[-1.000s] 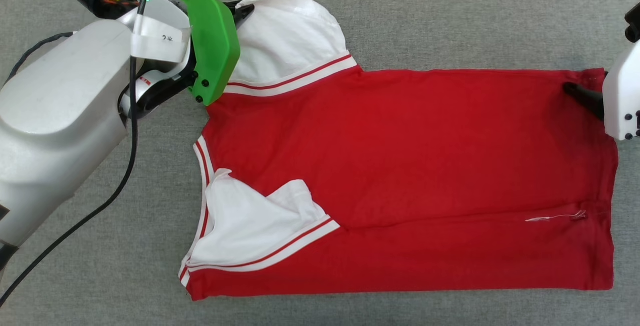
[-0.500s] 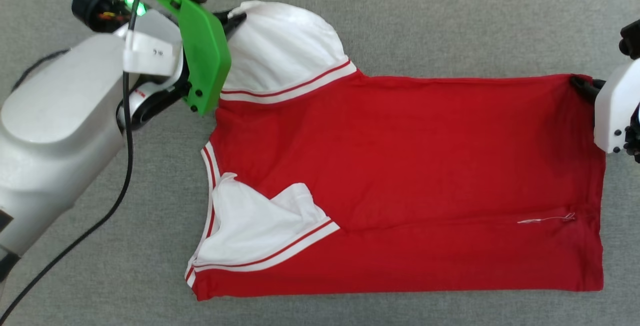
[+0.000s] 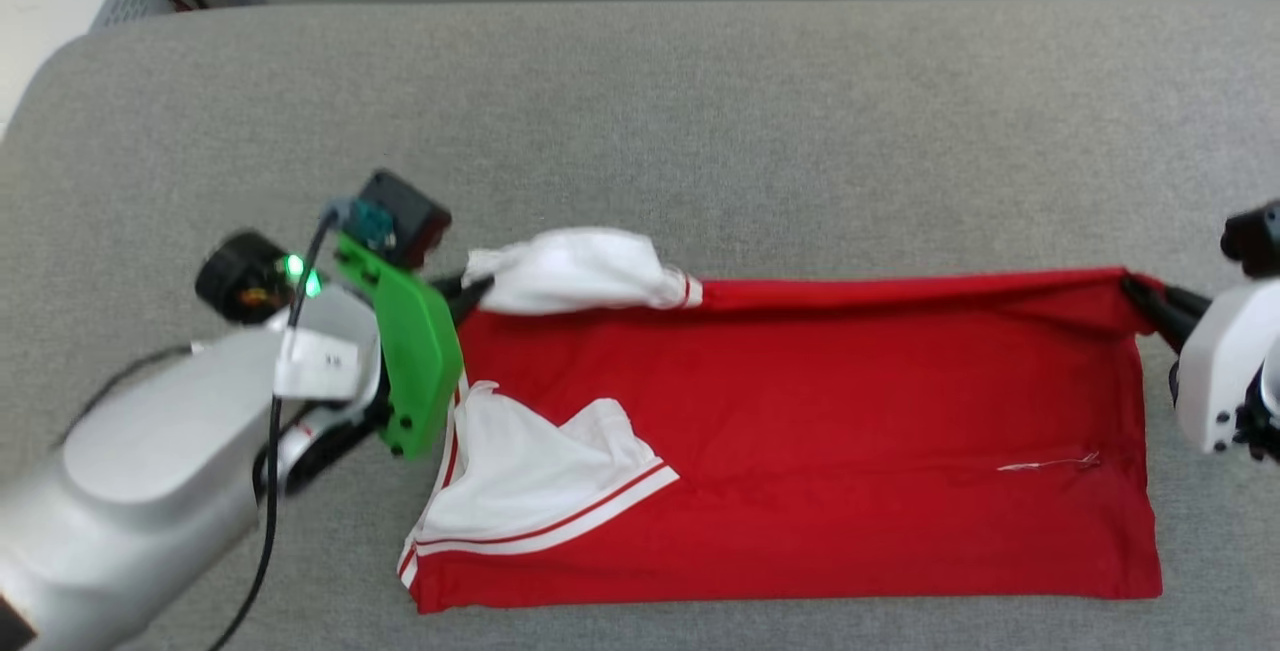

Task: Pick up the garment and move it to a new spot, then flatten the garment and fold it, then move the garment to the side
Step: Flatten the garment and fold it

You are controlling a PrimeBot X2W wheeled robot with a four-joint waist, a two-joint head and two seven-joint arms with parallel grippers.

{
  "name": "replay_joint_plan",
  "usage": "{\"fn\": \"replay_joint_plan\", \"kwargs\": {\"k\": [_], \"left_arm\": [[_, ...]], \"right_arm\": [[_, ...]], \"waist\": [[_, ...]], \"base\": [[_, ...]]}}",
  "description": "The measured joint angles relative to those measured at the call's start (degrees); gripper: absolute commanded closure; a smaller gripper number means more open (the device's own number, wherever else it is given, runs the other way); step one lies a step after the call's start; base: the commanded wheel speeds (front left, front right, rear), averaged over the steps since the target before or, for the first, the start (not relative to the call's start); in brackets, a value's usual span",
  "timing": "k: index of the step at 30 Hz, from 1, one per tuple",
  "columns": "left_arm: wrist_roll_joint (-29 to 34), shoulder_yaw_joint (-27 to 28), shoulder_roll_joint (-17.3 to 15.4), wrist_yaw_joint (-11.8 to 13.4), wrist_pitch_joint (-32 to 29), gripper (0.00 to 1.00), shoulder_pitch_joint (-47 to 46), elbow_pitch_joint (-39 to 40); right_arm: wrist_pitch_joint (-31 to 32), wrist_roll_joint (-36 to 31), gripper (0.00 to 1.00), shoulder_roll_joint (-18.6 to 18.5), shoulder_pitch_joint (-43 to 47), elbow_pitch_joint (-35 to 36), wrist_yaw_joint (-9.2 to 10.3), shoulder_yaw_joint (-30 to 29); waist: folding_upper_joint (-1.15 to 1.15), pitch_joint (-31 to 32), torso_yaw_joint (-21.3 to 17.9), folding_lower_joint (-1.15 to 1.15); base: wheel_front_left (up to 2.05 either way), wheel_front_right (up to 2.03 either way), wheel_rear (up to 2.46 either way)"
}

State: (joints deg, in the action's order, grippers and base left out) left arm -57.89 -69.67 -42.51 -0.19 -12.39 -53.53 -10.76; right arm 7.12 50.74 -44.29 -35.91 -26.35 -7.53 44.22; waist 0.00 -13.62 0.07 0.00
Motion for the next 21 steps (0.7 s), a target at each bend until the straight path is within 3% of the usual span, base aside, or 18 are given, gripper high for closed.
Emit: {"fn": "replay_joint_plan", "kwargs": {"k": [11, 21], "left_arm": [[-4.57, -2.08, -2.45, 4.78, 2.5, 1.0, 15.74, 4.54], [-5.65, -2.57, -0.86, 5.53, 4.19, 1.0, 21.37, 1.82]], "right_arm": [[-5.35, 1.94, 1.0, -0.99, 16.73, 4.04, 0.0, -3.52], [-4.33, 1.89, 1.0, 0.67, 26.41, 5.78, 0.0, -7.98]], "waist": [[0.0, 6.36, 0.67, 0.0], [0.0, 5.62, 0.72, 0.0]], "base": [[0.0, 0.0, 0.0], [0.0, 0.0, 0.0]]}}
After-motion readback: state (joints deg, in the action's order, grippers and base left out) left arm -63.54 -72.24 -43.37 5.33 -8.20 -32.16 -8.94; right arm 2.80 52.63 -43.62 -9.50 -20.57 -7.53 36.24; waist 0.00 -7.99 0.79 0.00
